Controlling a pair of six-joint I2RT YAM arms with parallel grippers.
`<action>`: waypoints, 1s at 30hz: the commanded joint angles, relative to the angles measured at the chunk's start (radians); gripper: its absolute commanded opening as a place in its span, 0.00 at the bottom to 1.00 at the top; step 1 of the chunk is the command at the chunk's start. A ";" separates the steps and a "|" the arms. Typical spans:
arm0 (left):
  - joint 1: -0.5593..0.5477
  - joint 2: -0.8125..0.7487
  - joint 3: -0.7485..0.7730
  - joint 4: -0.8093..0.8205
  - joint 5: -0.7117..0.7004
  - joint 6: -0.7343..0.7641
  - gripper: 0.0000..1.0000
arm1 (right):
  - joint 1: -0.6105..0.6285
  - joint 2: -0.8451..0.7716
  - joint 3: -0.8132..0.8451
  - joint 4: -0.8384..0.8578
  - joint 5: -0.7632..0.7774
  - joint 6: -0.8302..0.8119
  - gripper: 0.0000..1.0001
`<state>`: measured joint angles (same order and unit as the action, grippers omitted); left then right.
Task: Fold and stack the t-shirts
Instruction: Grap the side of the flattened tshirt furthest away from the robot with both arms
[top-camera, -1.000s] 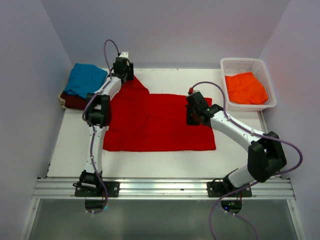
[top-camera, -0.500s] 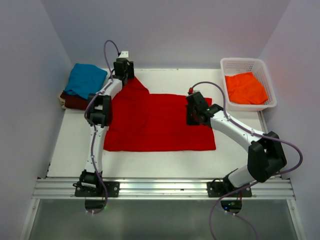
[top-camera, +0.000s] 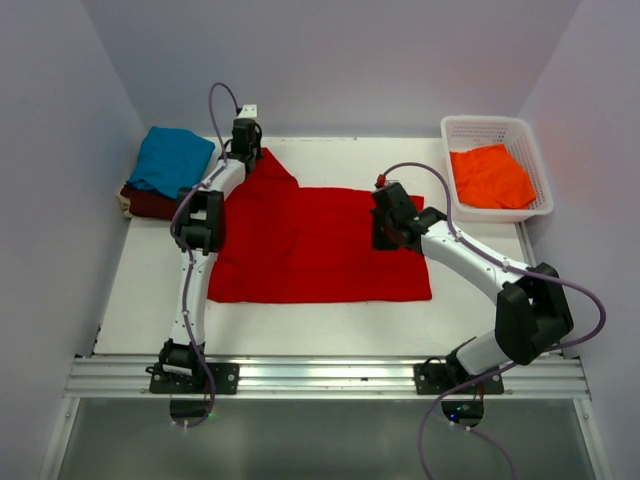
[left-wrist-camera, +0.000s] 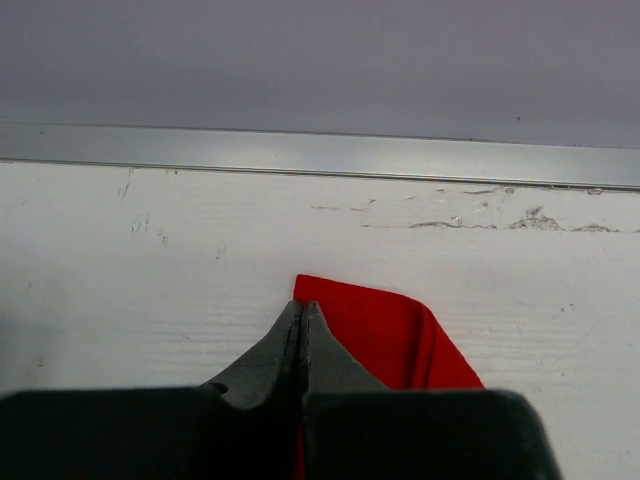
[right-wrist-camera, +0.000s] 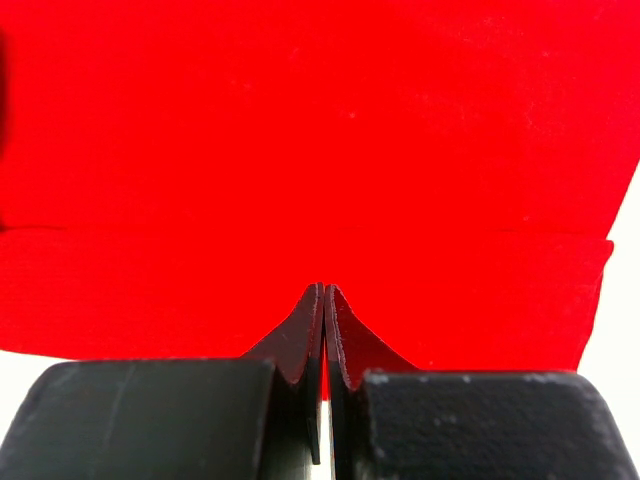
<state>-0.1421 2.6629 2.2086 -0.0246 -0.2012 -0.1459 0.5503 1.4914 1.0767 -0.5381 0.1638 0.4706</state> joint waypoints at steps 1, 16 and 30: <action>0.002 0.008 0.049 0.028 -0.024 -0.009 0.00 | 0.000 -0.036 0.023 0.000 -0.009 0.002 0.00; 0.003 0.006 0.049 -0.017 -0.050 -0.020 0.60 | -0.001 -0.079 0.003 0.000 -0.009 0.008 0.00; 0.024 0.031 0.103 -0.098 0.031 -0.046 0.00 | -0.001 -0.077 0.009 0.000 -0.013 0.014 0.00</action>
<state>-0.1371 2.6854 2.2719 -0.0998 -0.1894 -0.1703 0.5503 1.4441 1.0767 -0.5385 0.1631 0.4721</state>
